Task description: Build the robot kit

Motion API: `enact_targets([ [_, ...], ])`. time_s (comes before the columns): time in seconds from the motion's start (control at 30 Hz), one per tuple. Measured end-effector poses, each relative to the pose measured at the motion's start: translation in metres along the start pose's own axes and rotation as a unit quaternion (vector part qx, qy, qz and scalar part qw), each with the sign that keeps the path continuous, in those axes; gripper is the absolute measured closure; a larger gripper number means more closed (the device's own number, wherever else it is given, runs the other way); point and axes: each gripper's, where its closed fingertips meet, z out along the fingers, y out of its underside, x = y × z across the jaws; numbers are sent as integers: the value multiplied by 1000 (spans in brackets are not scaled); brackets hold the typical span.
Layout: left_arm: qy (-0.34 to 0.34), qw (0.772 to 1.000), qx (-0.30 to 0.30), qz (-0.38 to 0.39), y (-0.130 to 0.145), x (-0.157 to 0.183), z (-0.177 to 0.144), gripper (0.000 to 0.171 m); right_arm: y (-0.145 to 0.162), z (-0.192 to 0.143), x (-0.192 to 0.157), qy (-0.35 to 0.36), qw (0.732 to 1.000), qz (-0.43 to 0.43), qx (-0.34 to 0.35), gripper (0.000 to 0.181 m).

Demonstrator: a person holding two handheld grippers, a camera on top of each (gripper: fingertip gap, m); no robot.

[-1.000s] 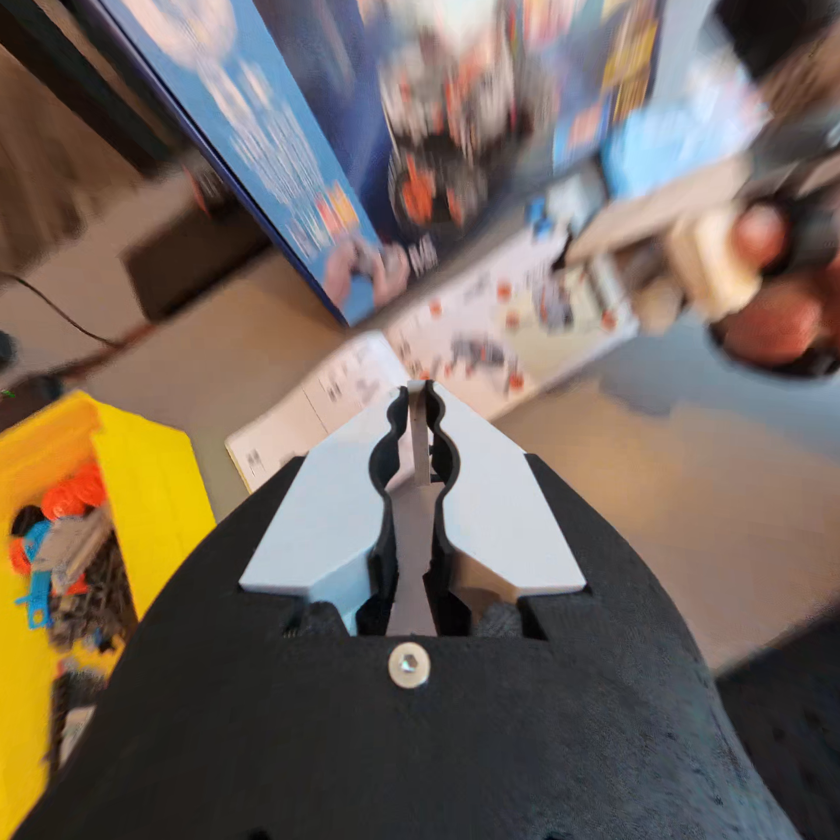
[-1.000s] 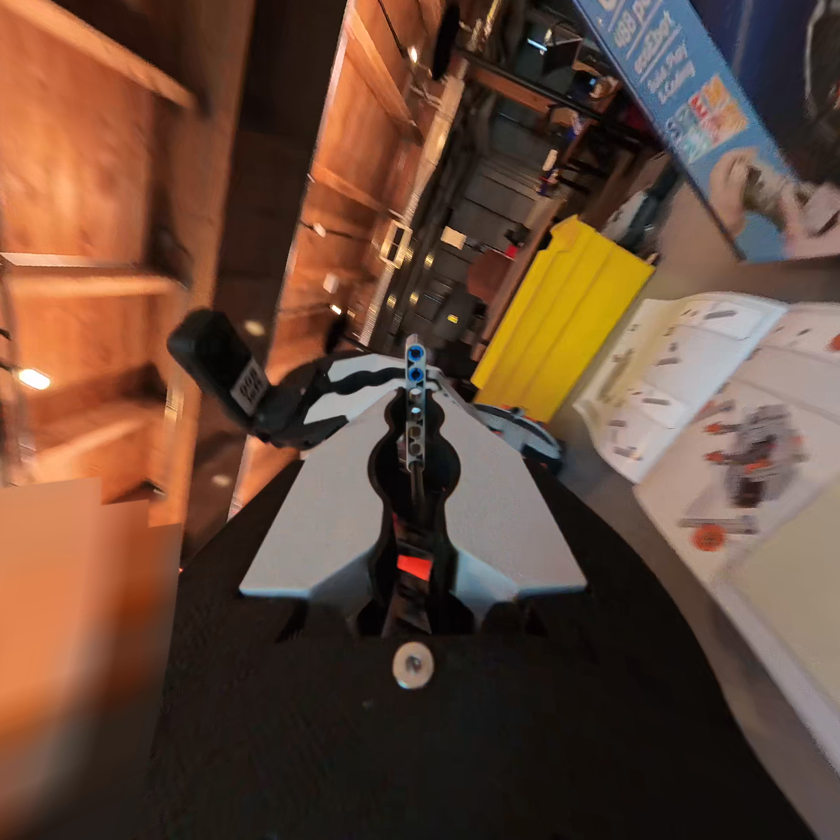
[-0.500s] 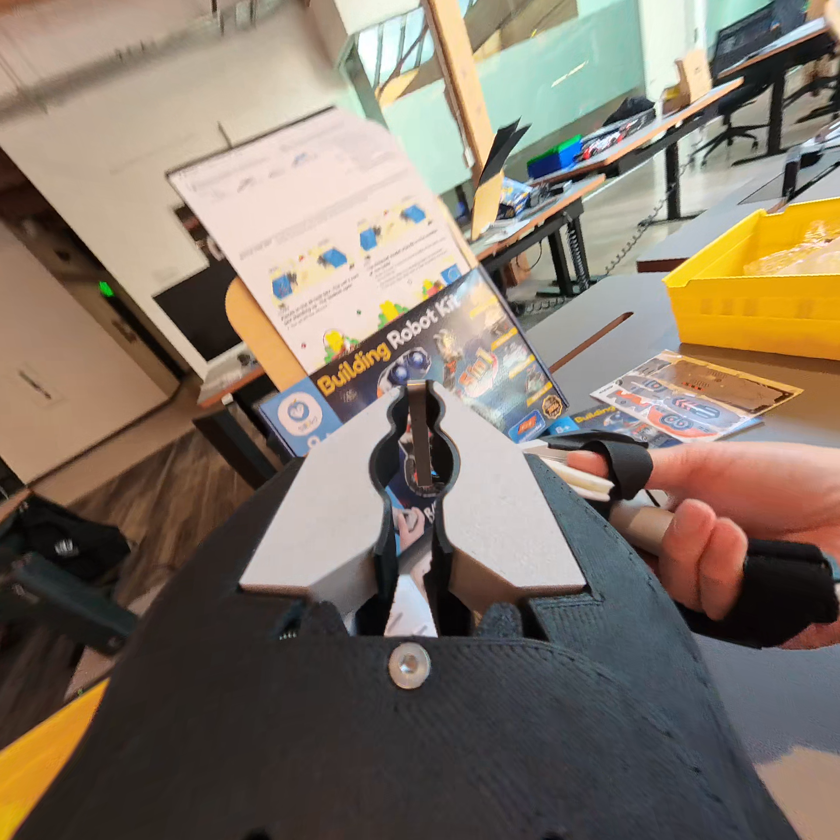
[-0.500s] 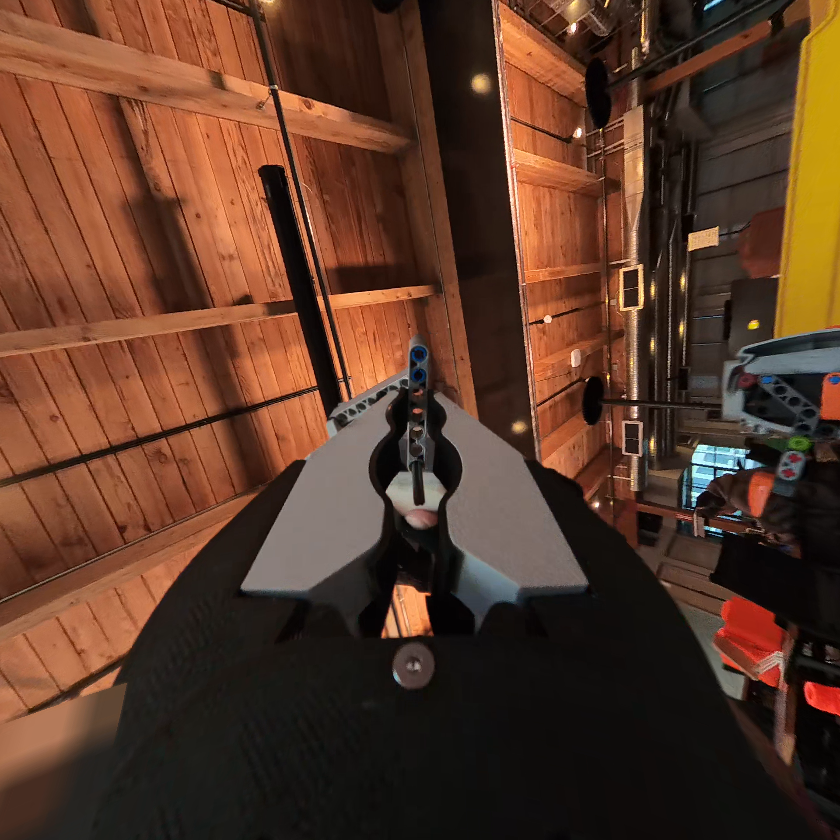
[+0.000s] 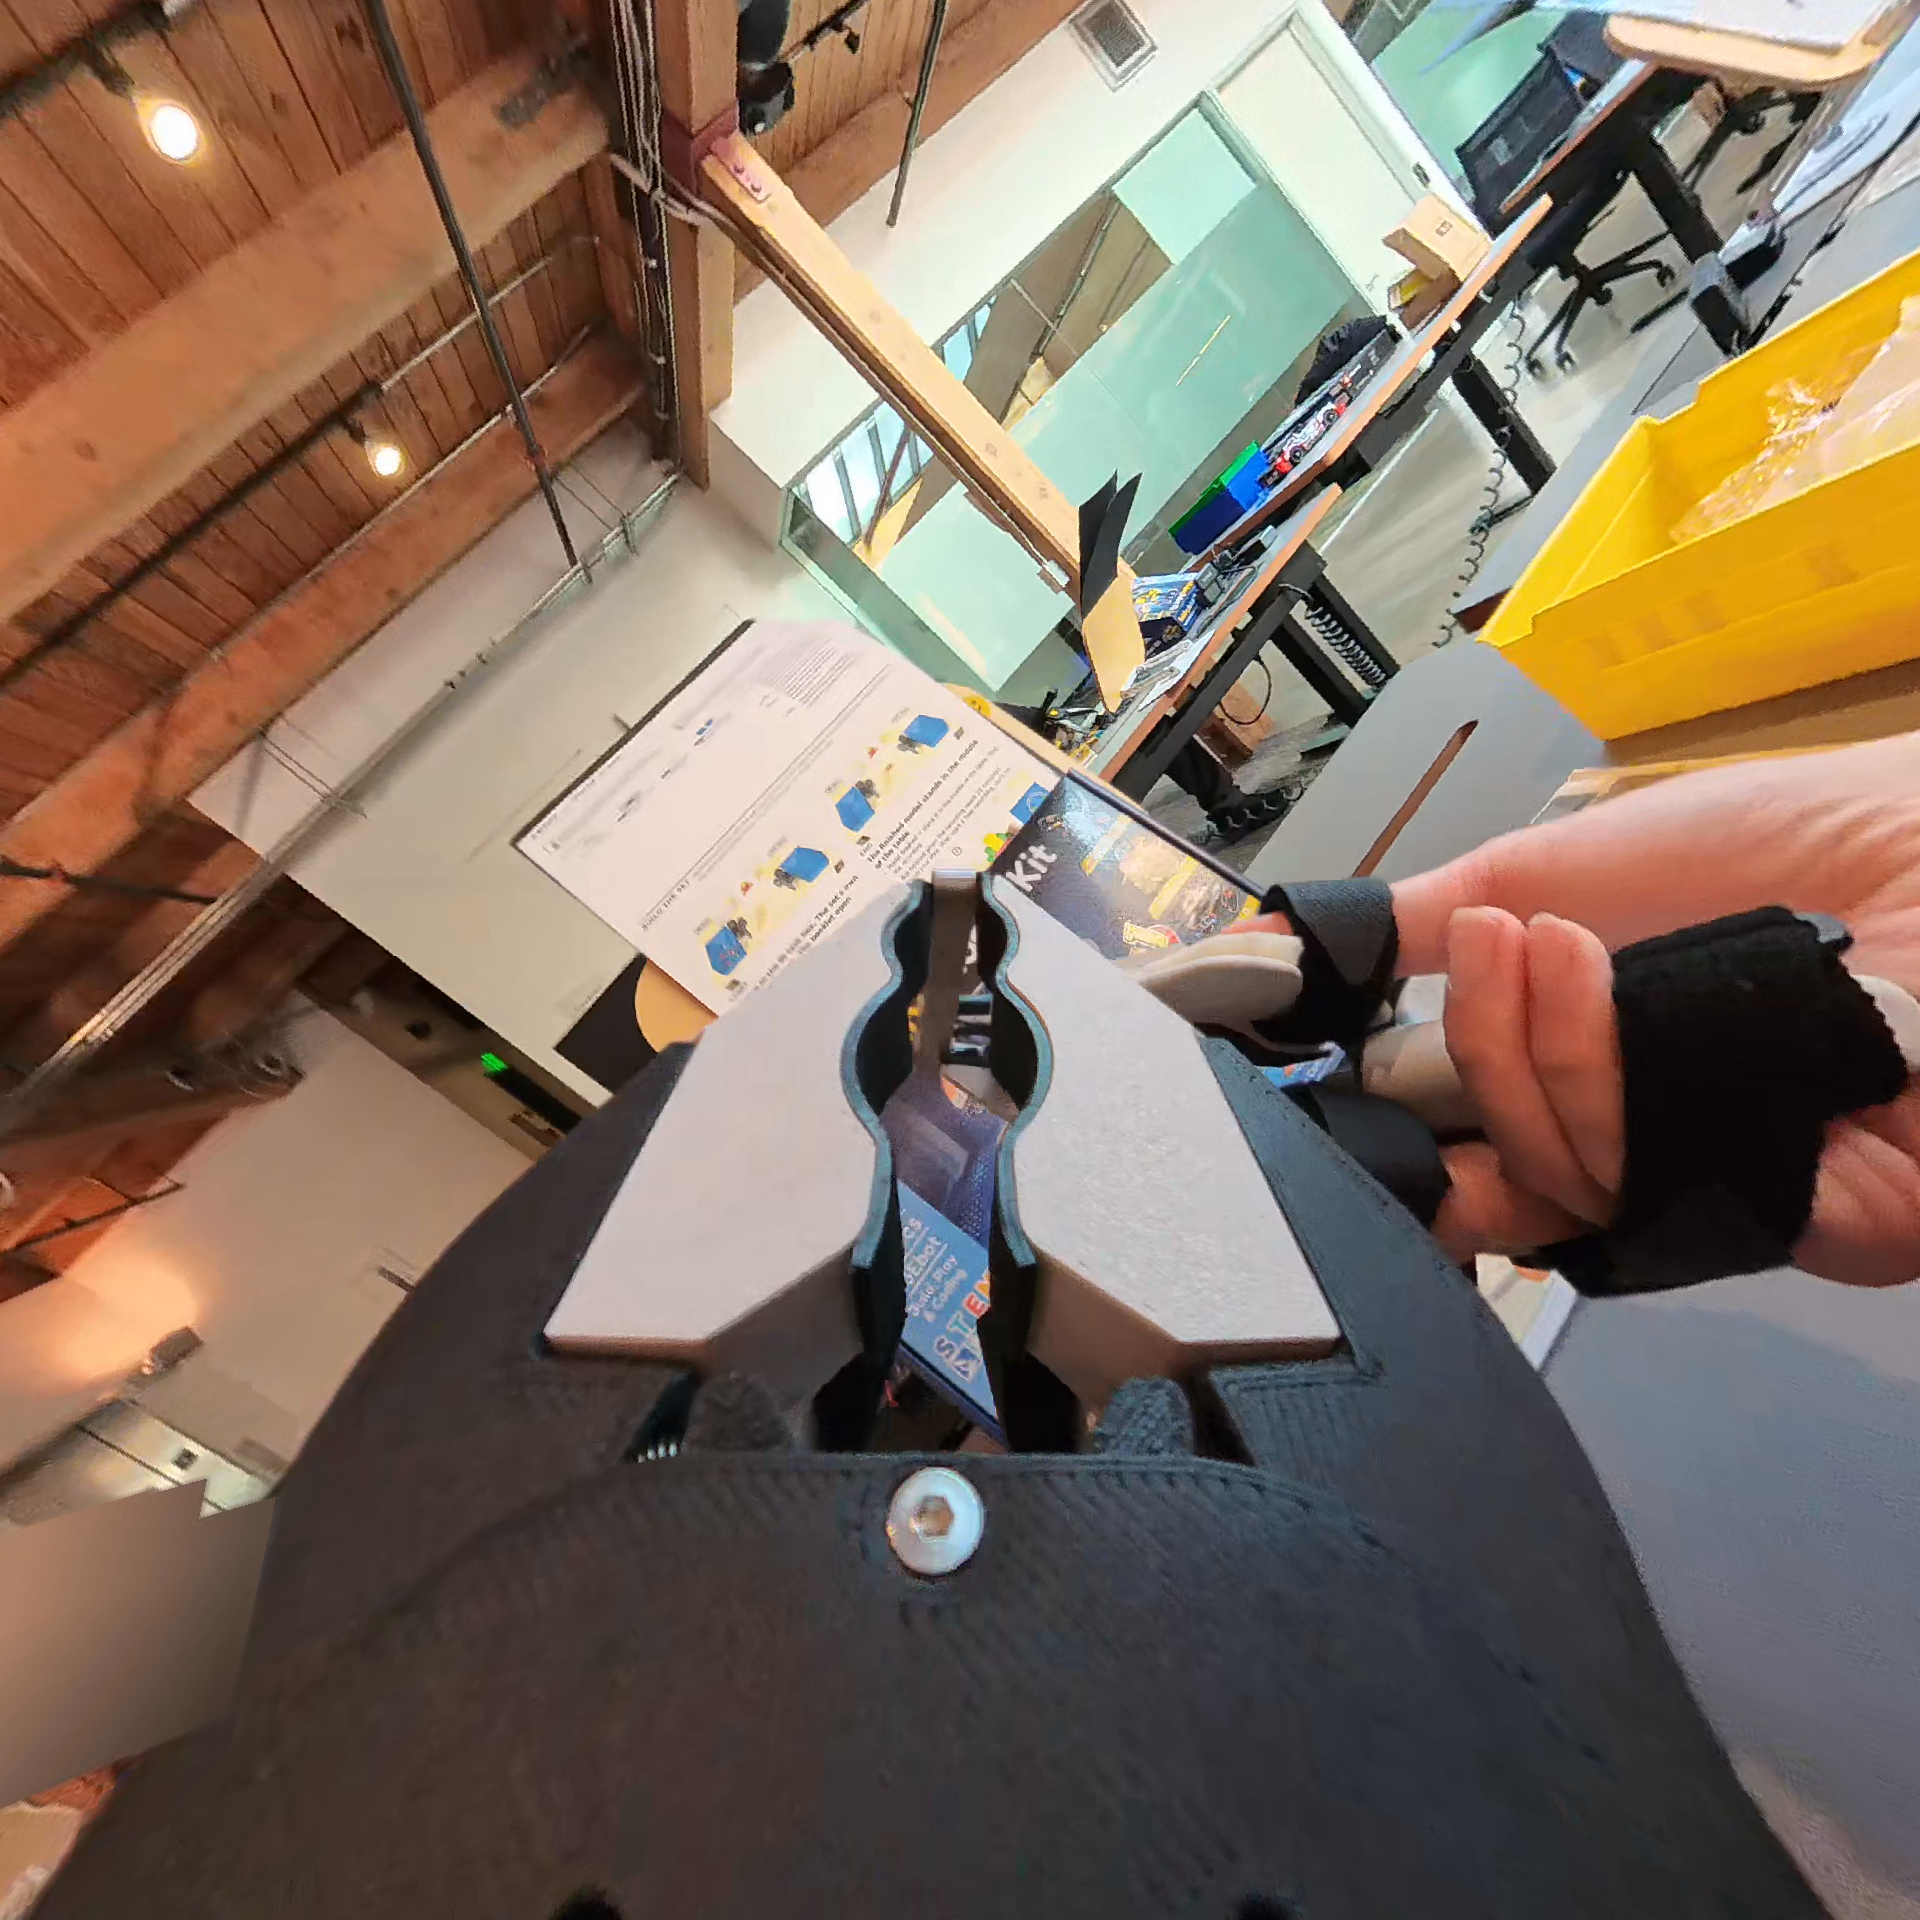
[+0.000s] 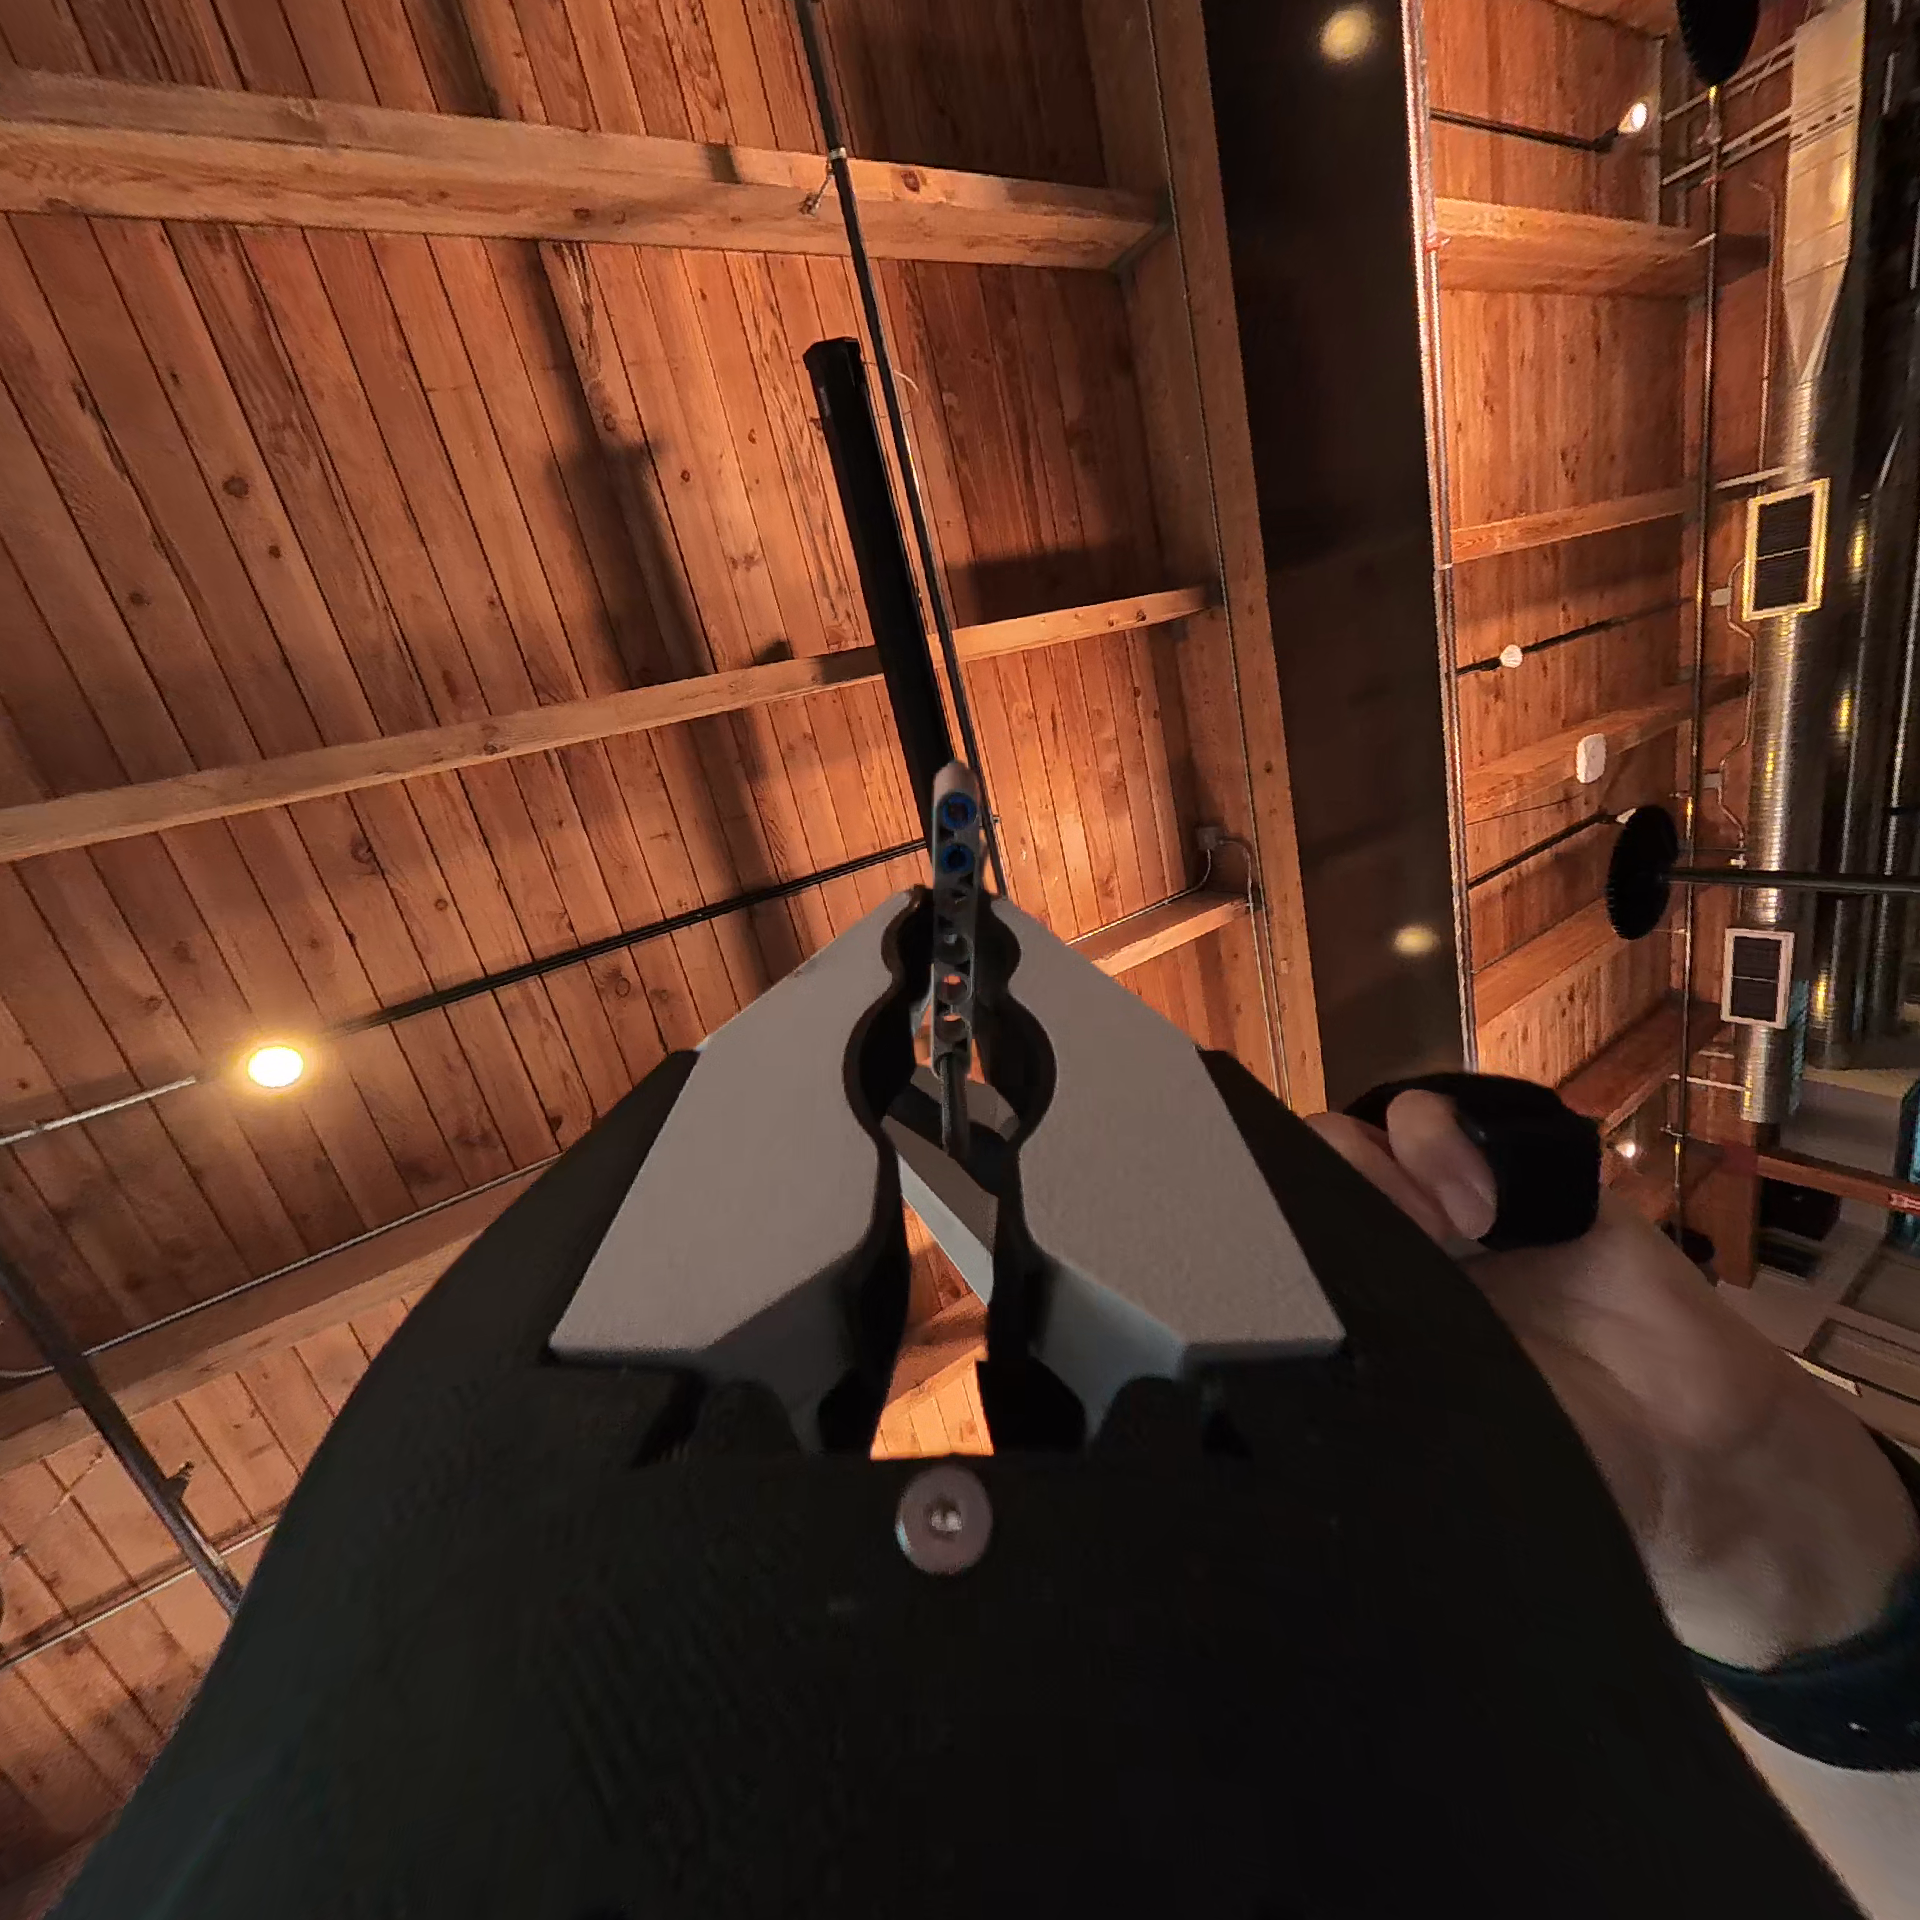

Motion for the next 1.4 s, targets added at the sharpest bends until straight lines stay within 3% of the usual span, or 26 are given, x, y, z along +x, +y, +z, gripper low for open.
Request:
enact_targets([
  [0.17, -6, 998, 23, 60, -9, 10, -6, 165, 11, 7, -8, -8, 999, 6, -32, 177],
  [0.53, 11, 998, 54, 39, -14, 6, -23, 165, 25, 10, -4, -4, 997, -1, -82, 177],
  [0.97, 1, 991, 52, 122, -14, 12, -28, 165, 34, 9, 7, 22, 993, -12, -114, 176],
  [1.4, -23, 994, 69, 77, -21, 5, -37, 166, 43, 11, 2, 14, 990, -18, -142, 177],
])
